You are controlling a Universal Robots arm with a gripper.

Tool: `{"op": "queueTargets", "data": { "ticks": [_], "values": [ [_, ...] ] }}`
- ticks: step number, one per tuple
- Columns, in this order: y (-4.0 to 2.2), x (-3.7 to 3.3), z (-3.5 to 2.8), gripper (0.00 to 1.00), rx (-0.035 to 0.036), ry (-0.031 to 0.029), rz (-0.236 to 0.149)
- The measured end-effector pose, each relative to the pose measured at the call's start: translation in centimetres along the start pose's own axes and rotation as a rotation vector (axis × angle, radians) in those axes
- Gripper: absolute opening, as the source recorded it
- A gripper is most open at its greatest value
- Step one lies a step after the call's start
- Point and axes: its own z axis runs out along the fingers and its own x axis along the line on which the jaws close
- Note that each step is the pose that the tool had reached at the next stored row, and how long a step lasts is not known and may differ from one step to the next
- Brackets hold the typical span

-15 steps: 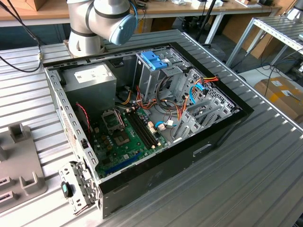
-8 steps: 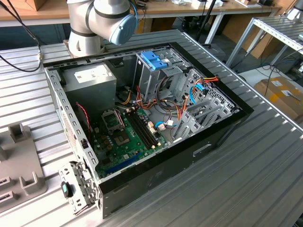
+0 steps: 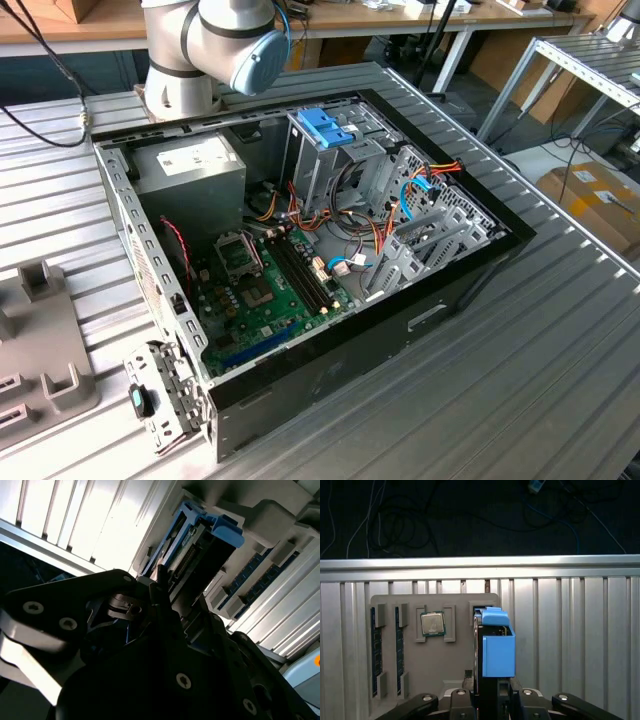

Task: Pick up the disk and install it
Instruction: 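Pick up the disk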

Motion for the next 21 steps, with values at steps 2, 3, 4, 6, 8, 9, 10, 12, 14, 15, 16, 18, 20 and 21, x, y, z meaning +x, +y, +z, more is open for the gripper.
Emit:
{"op": "queueTargets", "data": {
  "ticks": [2, 3, 4, 6, 8, 9, 10, 12, 14, 15, 16, 18, 20, 21],
  "values": [
    [-0.01, 0.00, -0.53, 0.35, -0.0001, 0.0001, 0.000],
    [-0.01, 0.01, -1.00, 0.35, 0.0000, 0.0000, 0.000],
    [-0.02, 0.01, -1.52, 0.35, -0.0001, 0.0001, 0.000],
    [-0.03, 0.02, -2.13, 0.35, -0.0001, -0.0001, 0.000],
    [-0.04, 0.02, -2.79, 0.35, -0.0001, 0.0000, 0.000],
    [-0.04, 0.03, -3.07, 0.35, -0.0001, 0.0001, 0.000],
    [-0.05, 0.03, -3.35, 0.35, -0.0001, 0.0000, 0.000],
    [-0.05, 0.03, -3.87, 0.35, 0.0000, 0.0000, 0.000],
    [-0.06, 0.04, -4.38, 0.35, -0.0001, 0.0000, 0.000],
    [-0.07, 0.04, -4.68, 0.35, -0.0001, 0.0001, 0.000],
    [-0.07, 0.04, -4.91, 0.35, 0.0000, 0.0000, 0.000],
    [-0.08, 0.05, -5.62, 0.35, -0.0001, 0.0001, 0.000],
    [-0.08, 0.05, -6.12, 0.35, 0.0000, 0.0000, 0.000],
    [-0.09, 0.05, -6.32, 0.35, 0.0000, 0.0000, 0.000]
  ]
}}
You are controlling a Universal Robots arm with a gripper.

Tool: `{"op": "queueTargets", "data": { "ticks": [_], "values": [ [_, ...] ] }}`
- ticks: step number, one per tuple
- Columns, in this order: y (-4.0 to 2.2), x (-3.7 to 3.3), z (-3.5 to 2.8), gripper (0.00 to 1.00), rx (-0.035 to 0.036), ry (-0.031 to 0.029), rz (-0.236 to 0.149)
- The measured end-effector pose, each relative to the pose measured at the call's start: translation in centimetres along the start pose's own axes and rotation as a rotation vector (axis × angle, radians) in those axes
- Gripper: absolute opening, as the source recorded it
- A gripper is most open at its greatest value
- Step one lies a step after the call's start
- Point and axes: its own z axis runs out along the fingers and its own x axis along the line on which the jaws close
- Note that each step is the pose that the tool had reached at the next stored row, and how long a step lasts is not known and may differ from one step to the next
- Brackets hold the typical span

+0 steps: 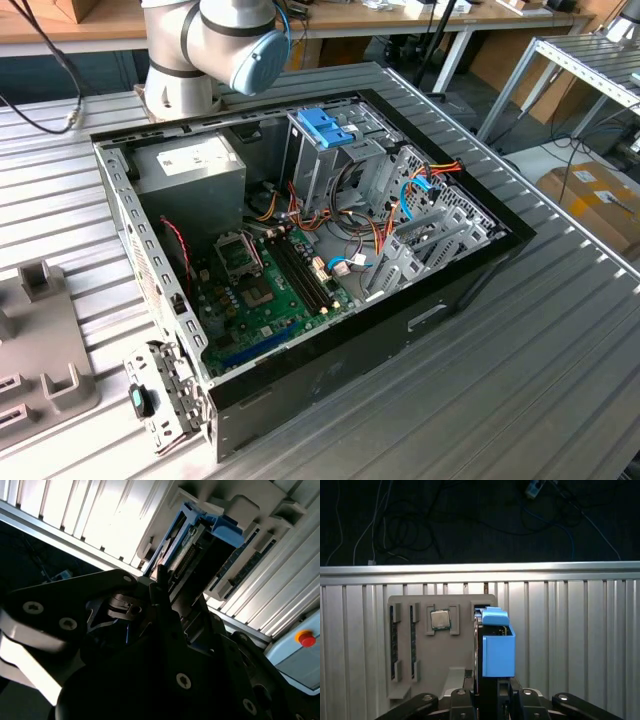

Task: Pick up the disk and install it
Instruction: 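Pick up the disk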

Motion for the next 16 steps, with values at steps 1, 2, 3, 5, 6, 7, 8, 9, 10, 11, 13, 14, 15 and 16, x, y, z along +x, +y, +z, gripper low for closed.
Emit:
{"op": "queueTargets", "data": {
  "ticks": [1, 2, 3, 5, 6, 7, 8, 9, 10, 11, 13, 14, 15, 16],
  "values": [
    [0.00, 0.00, -0.22, 0.35, -0.0001, 0.0000, 0.000],
    [-0.01, 0.00, -0.44, 0.35, -0.0001, 0.0000, 0.000],
    [-0.01, 0.00, -0.63, 0.35, -0.0001, 0.0001, 0.000],
    [-0.01, 0.01, -0.91, 0.35, 0.0001, 0.0000, 0.000],
    [-0.02, 0.01, -1.05, 0.35, -0.0001, 0.0001, 0.000],
    [-0.01, 0.01, -1.16, 0.35, 0.0000, 0.0000, 0.000],
    [-0.02, 0.01, -1.24, 0.35, 0.0001, 0.0000, 0.000],
    [-0.02, 0.01, -1.25, 0.35, 0.0001, 0.0000, 0.000],
    [-0.02, 0.01, -1.26, 0.35, 0.0001, 0.0000, 0.000],
    [-0.02, 0.01, -1.27, 0.35, 0.0001, 0.0000, 0.000],
    [-0.02, 0.01, -1.27, 0.35, 0.0000, 0.0000, 0.000],
    [-0.02, 0.01, -1.28, 0.35, 0.0000, 0.0000, 0.000],
    [-0.02, 0.01, -1.35, 0.35, -0.0004, 0.0002, 0.000],
    [-0.02, 0.01, -1.43, 0.35, -0.0004, 0.0002, 0.000]
  ]
}}
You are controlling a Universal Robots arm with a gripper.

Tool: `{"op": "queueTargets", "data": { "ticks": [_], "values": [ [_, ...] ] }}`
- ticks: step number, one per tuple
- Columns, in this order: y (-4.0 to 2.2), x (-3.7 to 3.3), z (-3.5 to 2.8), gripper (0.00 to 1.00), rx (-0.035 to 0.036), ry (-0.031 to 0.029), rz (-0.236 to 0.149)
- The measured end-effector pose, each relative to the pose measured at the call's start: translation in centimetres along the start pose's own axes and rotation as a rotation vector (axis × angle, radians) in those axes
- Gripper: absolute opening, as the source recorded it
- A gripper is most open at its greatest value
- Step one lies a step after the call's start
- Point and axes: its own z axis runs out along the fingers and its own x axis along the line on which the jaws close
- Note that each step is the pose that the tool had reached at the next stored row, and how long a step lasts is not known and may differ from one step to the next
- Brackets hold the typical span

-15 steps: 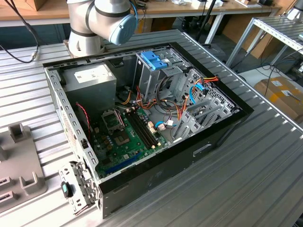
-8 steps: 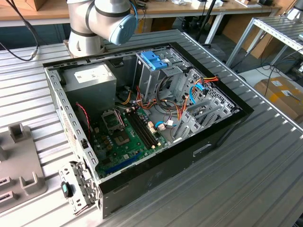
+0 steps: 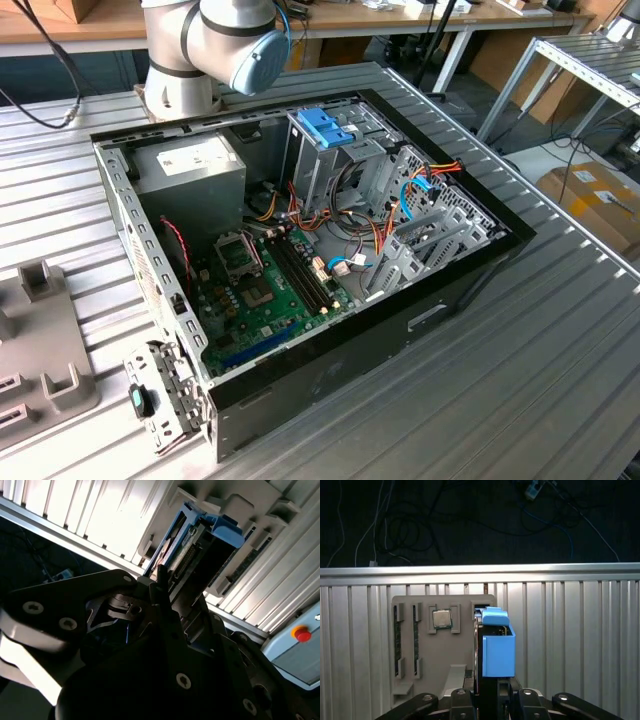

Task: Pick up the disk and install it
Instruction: 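Pick up the disk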

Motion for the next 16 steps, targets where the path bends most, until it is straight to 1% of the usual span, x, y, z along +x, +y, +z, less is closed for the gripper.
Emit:
{"op": "queueTargets", "data": {
  "ticks": [2, 5, 8, 10, 14, 16],
  "values": [
    [-0.01, 0.00, -0.25, 0.35, 0.0003, 0.0000, 0.000],
    [-0.01, 0.01, -0.92, 0.35, 0.0004, 0.0001, 0.000],
    [-0.02, 0.01, -1.35, 0.35, 0.0003, 0.0001, 0.000],
    [-0.02, 0.01, -1.51, 0.35, 0.0005, 0.0000, 0.000],
    [-0.02, 0.02, -1.59, 0.35, 0.0002, 0.0003, 0.000],
    [-0.02, 0.02, -1.76, 0.35, 0.0003, 0.0002, 0.000]
  ]
}}
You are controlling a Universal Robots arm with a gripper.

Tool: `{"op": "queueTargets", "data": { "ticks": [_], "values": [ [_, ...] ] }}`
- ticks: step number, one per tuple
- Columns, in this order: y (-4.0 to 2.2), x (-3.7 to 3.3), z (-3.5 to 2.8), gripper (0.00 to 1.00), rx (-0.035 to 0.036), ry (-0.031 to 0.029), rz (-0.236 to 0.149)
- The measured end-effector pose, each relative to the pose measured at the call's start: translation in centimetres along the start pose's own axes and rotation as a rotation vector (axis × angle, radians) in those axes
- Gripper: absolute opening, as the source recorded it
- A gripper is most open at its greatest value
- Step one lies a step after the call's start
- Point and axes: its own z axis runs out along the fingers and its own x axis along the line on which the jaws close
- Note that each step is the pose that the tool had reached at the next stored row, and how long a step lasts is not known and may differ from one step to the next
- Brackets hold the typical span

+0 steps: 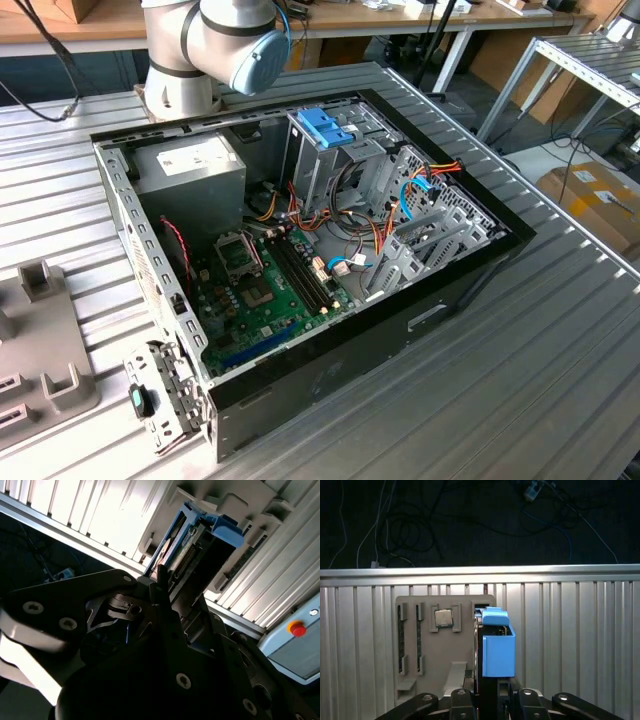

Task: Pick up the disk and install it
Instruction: 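Pick up the disk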

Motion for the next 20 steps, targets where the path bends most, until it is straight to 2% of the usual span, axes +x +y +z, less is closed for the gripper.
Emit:
{"op": "queueTargets", "data": {
  "ticks": [3, 11, 20],
  "values": [
    [-0.01, 0.00, -0.38, 0.35, 0.0000, 0.0000, 0.000],
    [-0.02, 0.00, -1.87, 0.35, 0.0000, -0.0001, 0.000],
    [-0.02, 0.00, -1.88, 0.35, 0.0000, 0.0002, 0.000]
  ]
}}
